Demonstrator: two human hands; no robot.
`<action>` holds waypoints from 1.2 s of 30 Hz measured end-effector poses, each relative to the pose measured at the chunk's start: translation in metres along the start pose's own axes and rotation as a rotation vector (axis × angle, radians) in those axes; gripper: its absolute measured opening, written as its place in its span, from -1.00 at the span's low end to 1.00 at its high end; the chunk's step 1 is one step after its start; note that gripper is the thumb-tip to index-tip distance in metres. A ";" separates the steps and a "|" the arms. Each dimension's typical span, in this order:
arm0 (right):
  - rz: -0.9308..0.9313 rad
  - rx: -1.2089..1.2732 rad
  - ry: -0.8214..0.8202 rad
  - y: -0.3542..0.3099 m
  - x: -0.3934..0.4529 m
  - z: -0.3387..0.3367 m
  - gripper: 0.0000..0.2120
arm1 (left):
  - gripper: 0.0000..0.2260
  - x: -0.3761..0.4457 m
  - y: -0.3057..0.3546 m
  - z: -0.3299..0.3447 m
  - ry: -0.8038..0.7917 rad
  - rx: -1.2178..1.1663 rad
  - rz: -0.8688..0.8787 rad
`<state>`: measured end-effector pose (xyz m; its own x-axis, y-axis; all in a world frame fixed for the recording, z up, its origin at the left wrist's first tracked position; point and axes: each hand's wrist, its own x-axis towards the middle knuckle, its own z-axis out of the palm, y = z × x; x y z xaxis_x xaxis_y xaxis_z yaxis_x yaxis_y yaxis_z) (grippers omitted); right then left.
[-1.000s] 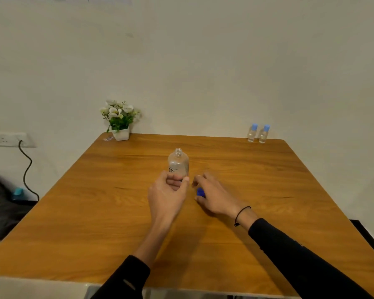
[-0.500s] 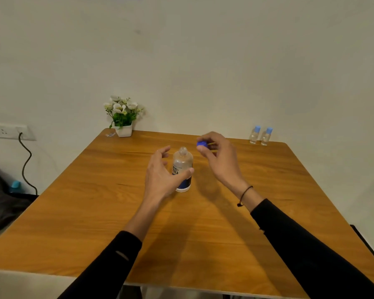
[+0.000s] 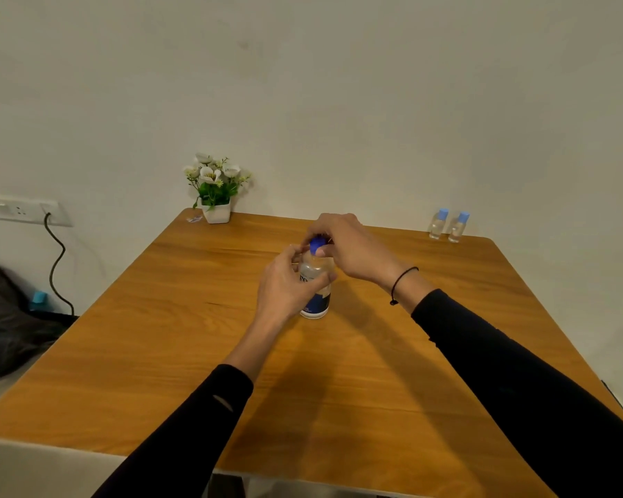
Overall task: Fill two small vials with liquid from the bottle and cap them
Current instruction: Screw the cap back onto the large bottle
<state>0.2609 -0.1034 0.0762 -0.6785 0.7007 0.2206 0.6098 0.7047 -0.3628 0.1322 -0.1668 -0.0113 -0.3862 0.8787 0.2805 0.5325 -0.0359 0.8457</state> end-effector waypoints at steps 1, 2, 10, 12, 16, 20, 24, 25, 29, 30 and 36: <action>-0.009 -0.043 -0.017 -0.001 0.002 -0.002 -0.77 | -0.28 0.000 0.000 0.000 0.004 -0.001 0.003; -0.022 -0.085 -0.019 -0.002 0.004 -0.003 -0.79 | -0.28 -0.001 0.000 0.000 0.010 -0.003 0.007; -0.040 -0.383 -0.048 -0.005 0.016 -0.005 -0.77 | -0.36 -0.003 0.004 0.000 0.019 0.026 0.009; -0.011 -0.536 -0.028 -0.004 0.017 -0.004 -0.59 | -0.40 -0.005 0.003 0.000 0.023 0.032 0.021; -0.038 -0.416 -0.085 0.005 0.018 -0.011 -0.55 | -0.36 -0.004 0.001 0.000 0.009 0.013 0.012; -0.087 -0.265 -0.202 0.009 0.018 -0.018 -0.83 | -0.33 -0.003 -0.001 0.000 0.008 0.025 0.012; -0.055 -0.435 -0.101 0.010 0.020 -0.018 -0.58 | -0.37 -0.001 -0.002 0.003 0.016 0.035 0.023; -0.078 -0.383 -0.120 0.010 0.021 -0.019 -0.57 | -0.35 0.000 -0.002 0.003 0.019 0.029 0.022; -0.128 -0.310 -0.191 0.011 0.024 -0.019 -0.90 | -0.33 0.002 -0.003 0.001 0.015 0.029 0.024; -0.099 -0.364 -0.154 0.012 0.026 -0.017 -0.83 | -0.36 0.002 -0.004 0.002 0.014 0.027 0.034; -0.143 -0.298 -0.219 0.015 0.032 -0.018 -0.75 | -0.29 0.004 -0.006 0.004 0.031 0.027 0.038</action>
<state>0.2556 -0.0689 0.0942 -0.8172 0.5750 0.0398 0.5726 0.8178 -0.0567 0.1305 -0.1613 -0.0166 -0.3887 0.8616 0.3263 0.5668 -0.0556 0.8220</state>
